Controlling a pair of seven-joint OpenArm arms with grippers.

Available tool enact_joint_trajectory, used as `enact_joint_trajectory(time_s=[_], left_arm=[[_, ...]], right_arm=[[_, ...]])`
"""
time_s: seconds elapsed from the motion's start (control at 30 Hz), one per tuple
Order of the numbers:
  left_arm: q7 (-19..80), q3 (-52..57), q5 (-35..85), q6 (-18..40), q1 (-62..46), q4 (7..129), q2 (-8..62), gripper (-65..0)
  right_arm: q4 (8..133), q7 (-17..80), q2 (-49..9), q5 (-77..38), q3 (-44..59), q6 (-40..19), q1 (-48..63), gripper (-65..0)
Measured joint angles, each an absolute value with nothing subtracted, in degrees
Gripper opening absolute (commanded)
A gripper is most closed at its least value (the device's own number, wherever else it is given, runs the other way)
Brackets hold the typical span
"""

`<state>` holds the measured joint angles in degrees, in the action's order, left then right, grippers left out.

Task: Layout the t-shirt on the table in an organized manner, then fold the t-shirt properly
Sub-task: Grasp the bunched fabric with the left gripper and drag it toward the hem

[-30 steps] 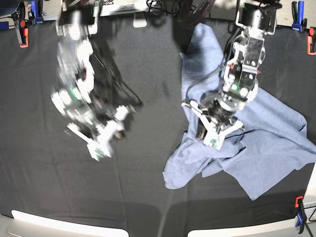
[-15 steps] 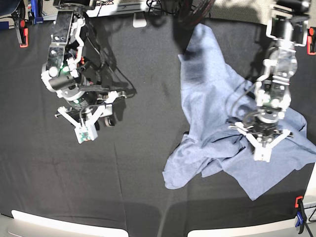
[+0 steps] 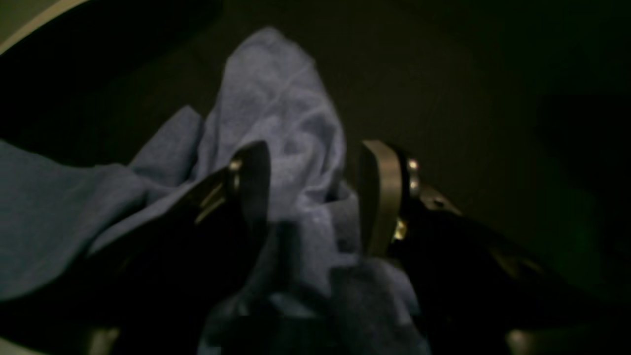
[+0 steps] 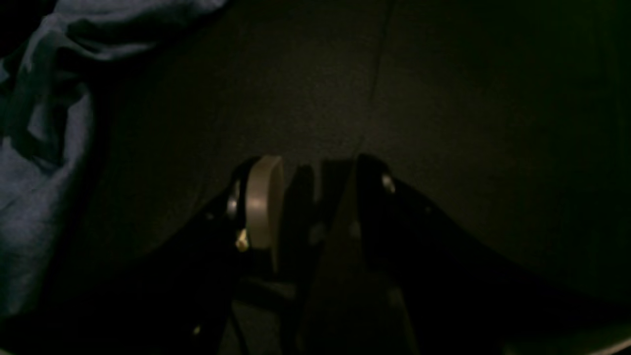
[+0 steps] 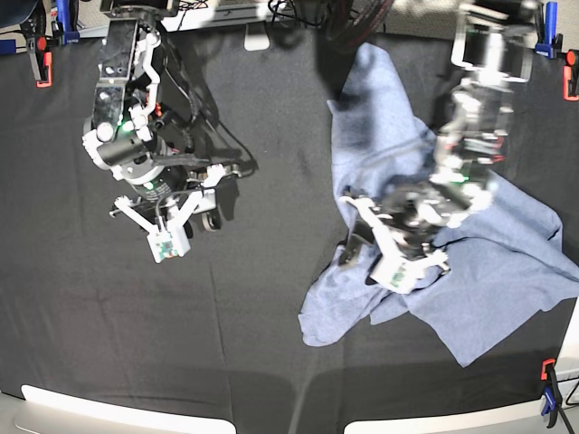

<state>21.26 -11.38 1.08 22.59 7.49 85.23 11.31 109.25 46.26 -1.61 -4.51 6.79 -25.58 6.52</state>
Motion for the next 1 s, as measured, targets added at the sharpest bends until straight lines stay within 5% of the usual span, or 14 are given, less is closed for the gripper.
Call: enact_joint_trajectory(time_s=[0.5, 0.6, 0.7, 0.8, 1.0], left_arm=[[21.0, -25.9, -12.4, 8.8, 15.8, 68.6, 11.2, -38.4], [21.2, -25.8, -12.3, 8.7, 17.4, 65.0, 11.4, -50.3], [20.1, -25.9, -4.1, -1.7, 17.4, 66.5, 12.3, -65.0], [18.7, -25.8, 1.8, -9.0, 17.6, 71.2, 14.9, -65.0], [17.7, -17.7, 8.7, -10.5, 17.3, 73.5, 21.1, -65.0]], right_arm=[[109.3, 47.0, -1.7, -4.5, 6.7, -25.6, 6.5, -42.4], [109.3, 47.0, -1.6, -4.5, 6.7, -25.6, 6.5, -42.4], [109.3, 46.3, -1.6, -4.5, 6.7, -25.6, 6.5, -42.4], [109.3, 46.4, -1.7, -4.4, 6.7, -25.6, 6.5, -42.4], [109.3, 46.3, -1.7, -4.5, 6.7, -25.6, 6.5, -42.4]])
